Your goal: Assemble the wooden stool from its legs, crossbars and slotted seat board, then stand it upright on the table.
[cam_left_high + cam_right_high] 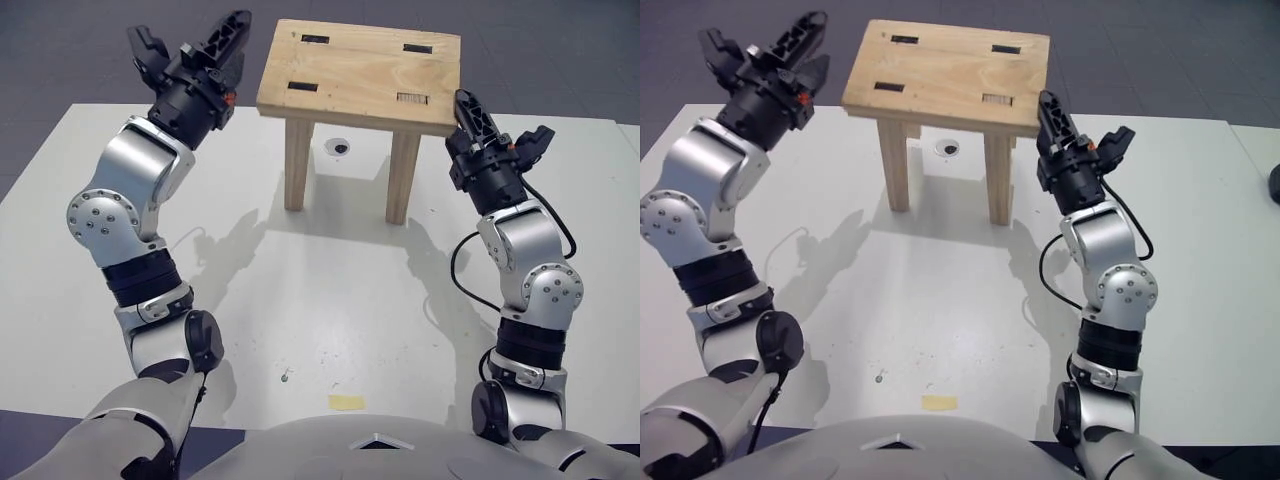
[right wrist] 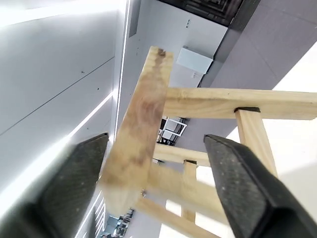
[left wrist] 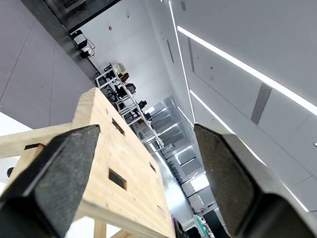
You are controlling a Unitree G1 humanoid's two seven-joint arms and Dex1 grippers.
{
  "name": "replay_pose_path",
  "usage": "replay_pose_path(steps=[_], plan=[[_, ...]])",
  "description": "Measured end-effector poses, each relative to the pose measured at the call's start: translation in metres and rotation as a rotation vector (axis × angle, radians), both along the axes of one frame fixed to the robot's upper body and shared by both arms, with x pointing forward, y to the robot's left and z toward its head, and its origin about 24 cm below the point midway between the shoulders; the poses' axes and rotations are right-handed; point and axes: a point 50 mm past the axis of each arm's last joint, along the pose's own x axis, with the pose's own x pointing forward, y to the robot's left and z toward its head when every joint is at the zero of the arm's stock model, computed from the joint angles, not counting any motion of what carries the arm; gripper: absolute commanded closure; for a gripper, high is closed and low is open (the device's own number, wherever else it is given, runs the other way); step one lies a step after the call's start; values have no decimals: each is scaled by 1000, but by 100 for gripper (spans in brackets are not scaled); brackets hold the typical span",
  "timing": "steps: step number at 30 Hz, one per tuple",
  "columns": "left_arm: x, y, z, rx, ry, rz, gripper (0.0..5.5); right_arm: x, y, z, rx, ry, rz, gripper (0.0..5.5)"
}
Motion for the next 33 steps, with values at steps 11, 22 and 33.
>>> replay_pose_path(steps=[11,22,33], plan=[[8,36,-5,506,-174,379,10,-6,-17,-51,-386,132,-268,11],[19,52,-27,775,-216,586,10,-1,0,-56,-942,45,-487,11],[22,27,-28,839,-306,540,10,7,-5,-53,-968,28,-525,11]])
